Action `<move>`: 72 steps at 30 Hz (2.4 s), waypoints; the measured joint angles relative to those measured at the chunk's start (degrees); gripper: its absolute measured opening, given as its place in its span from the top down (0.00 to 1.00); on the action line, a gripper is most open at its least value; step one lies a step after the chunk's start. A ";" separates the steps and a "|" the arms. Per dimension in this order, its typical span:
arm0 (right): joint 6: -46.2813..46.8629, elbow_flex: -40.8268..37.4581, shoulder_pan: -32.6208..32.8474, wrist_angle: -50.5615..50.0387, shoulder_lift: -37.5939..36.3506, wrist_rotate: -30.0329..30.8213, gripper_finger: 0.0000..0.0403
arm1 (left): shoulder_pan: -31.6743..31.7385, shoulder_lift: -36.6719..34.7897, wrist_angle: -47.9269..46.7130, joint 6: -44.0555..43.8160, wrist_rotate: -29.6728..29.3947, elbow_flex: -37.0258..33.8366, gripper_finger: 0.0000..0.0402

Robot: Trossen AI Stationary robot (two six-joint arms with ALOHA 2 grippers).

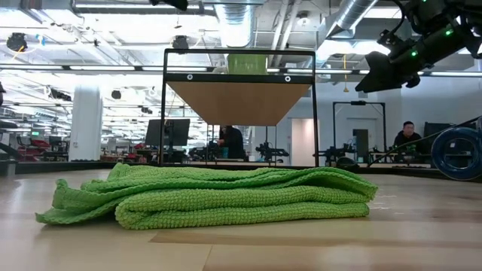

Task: Stack small to large cups/mugs on shelf
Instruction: Put the blue mug on the shelf

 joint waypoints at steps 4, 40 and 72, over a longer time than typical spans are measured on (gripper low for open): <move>0.00 0.00 0.00 0.41 0.00 -0.01 0.48 | 0.00 -7.68 7.86 0.14 -0.01 -9.19 0.81; 44.14 20.32 29.57 -39.95 0.13 -6.37 0.48 | 0.00 -44.45 47.40 -3.90 -1.81 -65.39 0.84; 132.01 23.37 88.07 -55.49 21.52 -0.06 0.48 | 0.00 -44.43 46.83 1.05 -1.97 -65.39 0.84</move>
